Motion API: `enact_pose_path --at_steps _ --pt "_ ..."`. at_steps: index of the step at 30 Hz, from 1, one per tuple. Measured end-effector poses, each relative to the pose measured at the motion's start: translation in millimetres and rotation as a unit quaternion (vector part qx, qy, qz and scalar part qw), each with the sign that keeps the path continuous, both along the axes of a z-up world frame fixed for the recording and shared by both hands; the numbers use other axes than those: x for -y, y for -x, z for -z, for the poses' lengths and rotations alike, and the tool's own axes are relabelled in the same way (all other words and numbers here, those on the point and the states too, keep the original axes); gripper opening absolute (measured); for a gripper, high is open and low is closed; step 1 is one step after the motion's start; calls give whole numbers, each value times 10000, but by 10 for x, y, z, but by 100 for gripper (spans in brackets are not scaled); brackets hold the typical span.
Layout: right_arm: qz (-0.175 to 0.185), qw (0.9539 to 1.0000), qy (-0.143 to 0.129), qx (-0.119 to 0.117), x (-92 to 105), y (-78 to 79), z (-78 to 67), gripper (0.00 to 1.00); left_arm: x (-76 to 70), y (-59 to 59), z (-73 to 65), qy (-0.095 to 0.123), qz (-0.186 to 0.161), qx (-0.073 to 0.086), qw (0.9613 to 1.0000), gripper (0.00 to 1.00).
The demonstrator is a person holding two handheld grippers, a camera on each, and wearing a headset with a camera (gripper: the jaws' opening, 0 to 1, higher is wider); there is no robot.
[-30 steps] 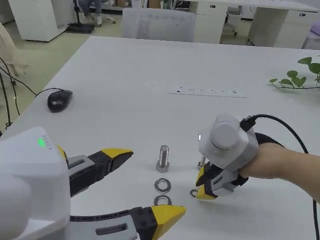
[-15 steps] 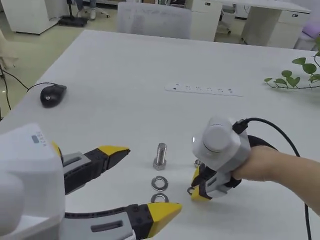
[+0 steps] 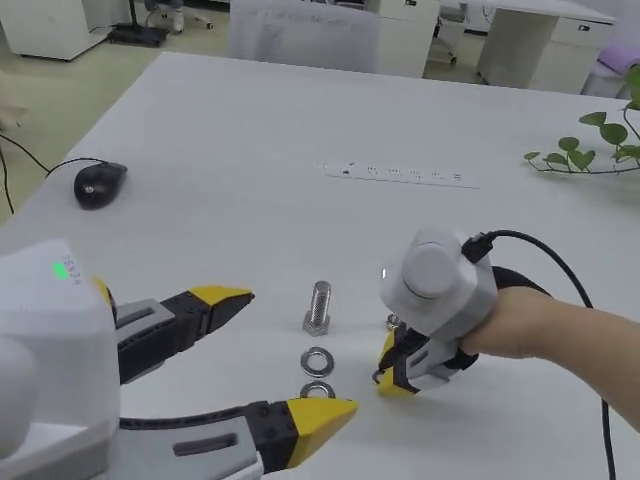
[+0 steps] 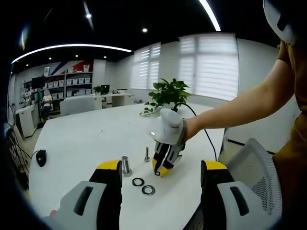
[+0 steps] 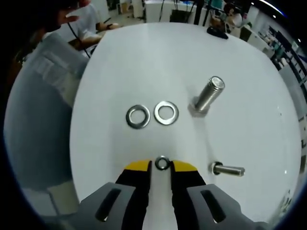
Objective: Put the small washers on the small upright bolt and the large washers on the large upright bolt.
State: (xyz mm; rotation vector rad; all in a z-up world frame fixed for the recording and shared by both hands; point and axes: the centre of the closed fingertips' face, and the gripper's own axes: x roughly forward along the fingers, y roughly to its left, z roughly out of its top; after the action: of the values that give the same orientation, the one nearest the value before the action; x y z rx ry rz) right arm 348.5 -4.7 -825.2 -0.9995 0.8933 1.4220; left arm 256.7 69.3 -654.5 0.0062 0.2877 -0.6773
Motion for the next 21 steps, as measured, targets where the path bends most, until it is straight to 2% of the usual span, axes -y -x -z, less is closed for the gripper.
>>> enact_pose_path --at_steps 6,15,18,21 --pt "-37 10000 22 63 9 -18 3 14 9 -6 -2 0 7 0 10000 66" --pt "15 10000 58 39 19 -16 -6 12 10 -2 1 0 -28 -11 10000 66" --pt "120 9999 -30 -54 52 -11 -82 12 6 1 11 -17 -36 -27 10000 66" --pt "187 9998 -87 -13 132 -71 -208 12 8 -5 17 -28 -40 -33 10000 65"
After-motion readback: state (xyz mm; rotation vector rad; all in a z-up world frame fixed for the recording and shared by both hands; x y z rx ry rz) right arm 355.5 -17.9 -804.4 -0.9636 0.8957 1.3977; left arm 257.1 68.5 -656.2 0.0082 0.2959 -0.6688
